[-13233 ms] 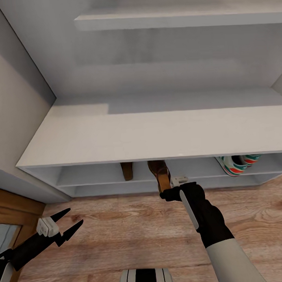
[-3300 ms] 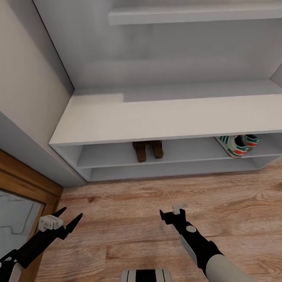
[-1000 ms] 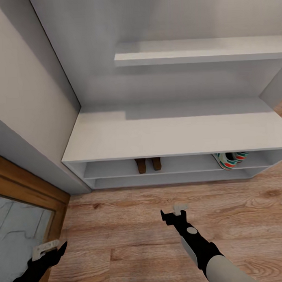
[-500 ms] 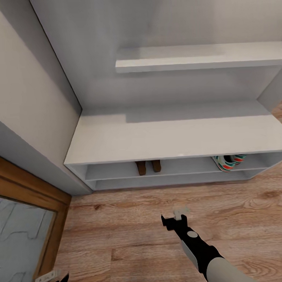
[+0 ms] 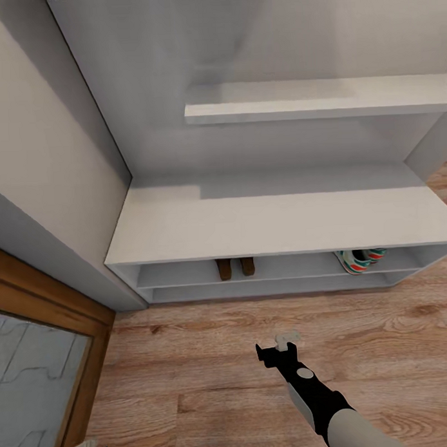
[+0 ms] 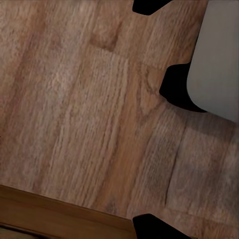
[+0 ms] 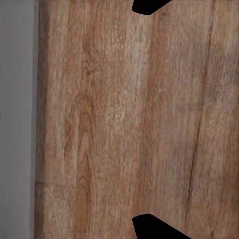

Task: Pick up the two gym shoes and the two sandals from the corridor floor and place them onto the hallstand (shoe rack) in the corridor, making sure they are on the rack and not on the floor. Arrange them so the two gym shoes are next to each other and the two sandals are next to each other.

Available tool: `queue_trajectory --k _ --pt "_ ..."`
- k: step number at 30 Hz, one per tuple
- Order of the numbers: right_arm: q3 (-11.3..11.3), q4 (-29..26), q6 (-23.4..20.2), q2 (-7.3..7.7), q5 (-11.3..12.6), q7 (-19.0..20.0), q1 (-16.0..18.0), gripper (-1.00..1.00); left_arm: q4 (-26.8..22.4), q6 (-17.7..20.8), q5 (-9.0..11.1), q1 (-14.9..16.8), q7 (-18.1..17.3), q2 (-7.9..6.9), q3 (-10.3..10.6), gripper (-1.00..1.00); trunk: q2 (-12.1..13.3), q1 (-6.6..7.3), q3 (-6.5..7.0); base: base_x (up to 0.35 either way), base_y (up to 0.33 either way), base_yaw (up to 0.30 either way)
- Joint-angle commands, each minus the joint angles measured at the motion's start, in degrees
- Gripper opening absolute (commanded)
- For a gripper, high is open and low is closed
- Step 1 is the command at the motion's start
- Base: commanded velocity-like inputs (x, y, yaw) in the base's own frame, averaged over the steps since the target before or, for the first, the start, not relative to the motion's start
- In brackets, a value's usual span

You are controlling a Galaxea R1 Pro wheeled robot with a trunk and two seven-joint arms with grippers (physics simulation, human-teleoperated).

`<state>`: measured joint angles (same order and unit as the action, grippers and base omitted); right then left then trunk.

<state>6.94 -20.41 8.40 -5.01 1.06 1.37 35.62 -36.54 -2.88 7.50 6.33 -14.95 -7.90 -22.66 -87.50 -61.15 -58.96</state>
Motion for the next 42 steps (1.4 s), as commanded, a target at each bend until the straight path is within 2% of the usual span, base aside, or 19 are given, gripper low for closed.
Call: queue_trajectory --k 1,22,27,42 --pt "0.0 0.01 -0.02 0.0 0.0 0.01 -0.01 1.0 0.09 -0.13 -0.01 0.0 0.0 0.0 -0.01 1.0 0.42 0.23 0.19 0.0 0.0 0.0" --pt "0.01 0.22 -0.04 0.0 0.0 0.01 -0.02 1.0 0.24 -0.81 -0.04 0.64 0.02 0.02 -0.26 1.0 8.84 4.84 3.96 0.0 0.0 0.0" --pt "0.01 1.7 -0.05 0.0 0.0 0.01 -0.02 1.0 0.24 -2.29 -0.03 0.69 0.01 0.04 -0.28 1.0 10.85 5.94 4.85 0.0 0.0 0.0" --pt "0.11 3.84 -0.05 -0.06 -0.04 0.03 -0.02 1.0 0.24 -2.82 0.02 0.7 0.01 0.08 -0.28 1.0 16.86 9.23 7.55 0.0 0.0 0.0"
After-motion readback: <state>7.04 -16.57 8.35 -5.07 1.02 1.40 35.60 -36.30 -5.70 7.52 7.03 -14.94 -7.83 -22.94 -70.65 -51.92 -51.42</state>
